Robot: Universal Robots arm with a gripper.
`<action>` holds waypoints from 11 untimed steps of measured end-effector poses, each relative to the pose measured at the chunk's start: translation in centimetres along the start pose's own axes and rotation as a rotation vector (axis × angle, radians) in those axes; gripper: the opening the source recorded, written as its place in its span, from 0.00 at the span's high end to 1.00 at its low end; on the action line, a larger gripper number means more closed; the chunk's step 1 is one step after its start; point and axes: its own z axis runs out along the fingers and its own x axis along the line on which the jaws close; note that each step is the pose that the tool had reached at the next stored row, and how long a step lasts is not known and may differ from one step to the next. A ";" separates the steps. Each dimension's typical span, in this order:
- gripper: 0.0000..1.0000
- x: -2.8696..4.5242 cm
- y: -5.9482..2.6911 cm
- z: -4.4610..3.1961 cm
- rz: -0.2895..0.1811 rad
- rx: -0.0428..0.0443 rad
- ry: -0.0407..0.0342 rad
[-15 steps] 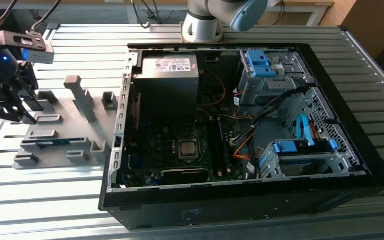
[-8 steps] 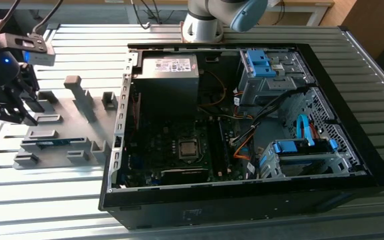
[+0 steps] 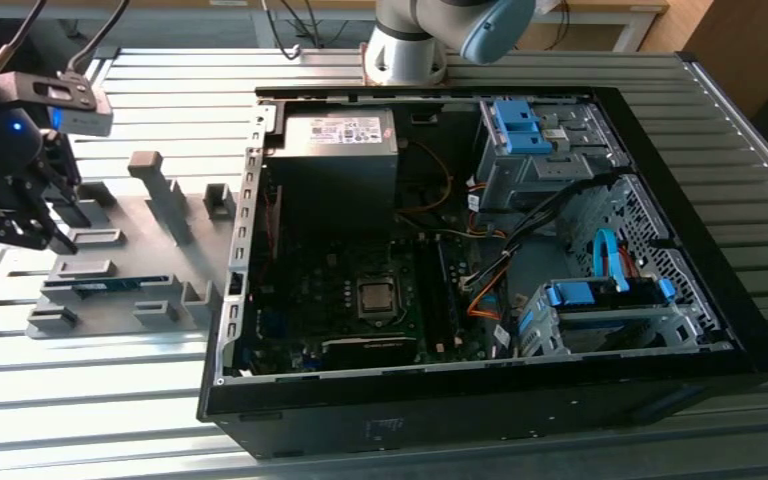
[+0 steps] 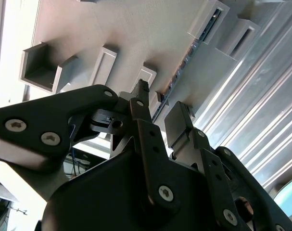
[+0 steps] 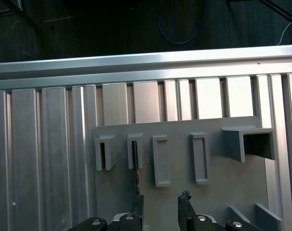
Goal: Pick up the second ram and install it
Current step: 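Pick up the second ram and move it above second insertion slot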
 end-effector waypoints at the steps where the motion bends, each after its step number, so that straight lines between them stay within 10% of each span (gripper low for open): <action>1: 0.59 0.00 0.00 0.05 0.000 0.0000 0.0000; 11: 0.59 0.06 0.00 0.60 0.000 -0.0001 0.0000</action>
